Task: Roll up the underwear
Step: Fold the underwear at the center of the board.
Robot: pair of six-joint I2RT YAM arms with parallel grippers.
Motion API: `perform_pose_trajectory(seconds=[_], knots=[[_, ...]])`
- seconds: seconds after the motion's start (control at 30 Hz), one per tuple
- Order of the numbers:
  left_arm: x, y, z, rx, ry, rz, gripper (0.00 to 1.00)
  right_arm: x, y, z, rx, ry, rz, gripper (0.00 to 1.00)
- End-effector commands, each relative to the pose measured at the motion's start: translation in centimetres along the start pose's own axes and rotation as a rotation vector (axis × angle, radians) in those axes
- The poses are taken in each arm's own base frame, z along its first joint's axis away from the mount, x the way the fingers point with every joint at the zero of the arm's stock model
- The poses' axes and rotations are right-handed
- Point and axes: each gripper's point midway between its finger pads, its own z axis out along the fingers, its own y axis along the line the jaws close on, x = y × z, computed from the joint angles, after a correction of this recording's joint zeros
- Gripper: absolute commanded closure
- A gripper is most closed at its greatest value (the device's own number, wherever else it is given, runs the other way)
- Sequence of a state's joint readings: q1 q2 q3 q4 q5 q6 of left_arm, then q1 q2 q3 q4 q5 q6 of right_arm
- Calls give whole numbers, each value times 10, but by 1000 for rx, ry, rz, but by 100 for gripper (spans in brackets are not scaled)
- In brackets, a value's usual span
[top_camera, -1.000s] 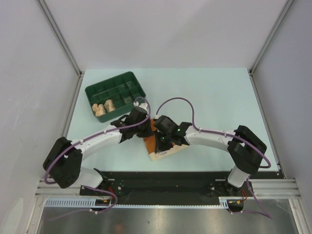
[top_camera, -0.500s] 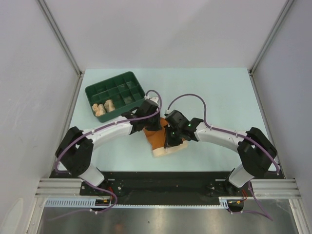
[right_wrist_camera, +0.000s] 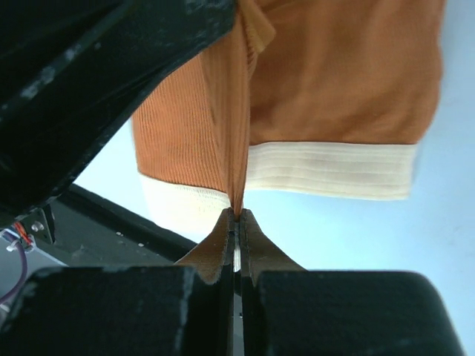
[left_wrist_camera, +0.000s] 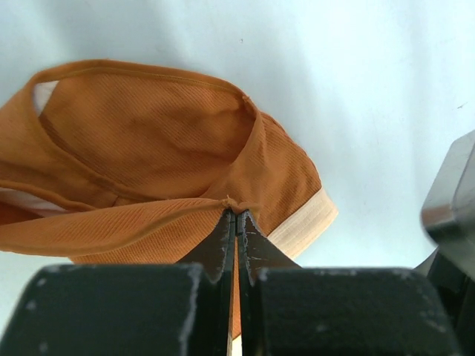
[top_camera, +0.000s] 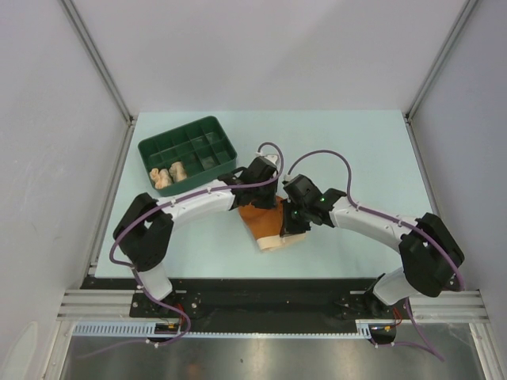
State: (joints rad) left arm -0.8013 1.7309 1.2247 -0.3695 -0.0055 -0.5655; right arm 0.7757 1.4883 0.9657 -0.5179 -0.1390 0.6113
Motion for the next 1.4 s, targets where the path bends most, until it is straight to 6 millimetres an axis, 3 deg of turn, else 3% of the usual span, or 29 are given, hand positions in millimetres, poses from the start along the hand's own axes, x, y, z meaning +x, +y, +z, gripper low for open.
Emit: perform_pose_trajectory(seconds=[0.0,0.37,0.8,1.3,1.33,1.37], knots=[[-14,-13,1,17,-33,32,100,2,-15,-6,32,1,-9,100],[-19,-27,18,16,-36,50,100,-11,-46,-4,100,-25,23,100],[-23,-26,41,-40,-60,68,100,-24,-76,7,156,-36,30,100],[-15,-19,57,-67,-37,85,100,-22,-87,29,165,9,27,100],[-14,-19,58,-71,-36,89,100,-20,-89,29,174,14,26,100],[-14,-19,57,-71,-36,92,100,-20,-90,28,181,16,26,93]])
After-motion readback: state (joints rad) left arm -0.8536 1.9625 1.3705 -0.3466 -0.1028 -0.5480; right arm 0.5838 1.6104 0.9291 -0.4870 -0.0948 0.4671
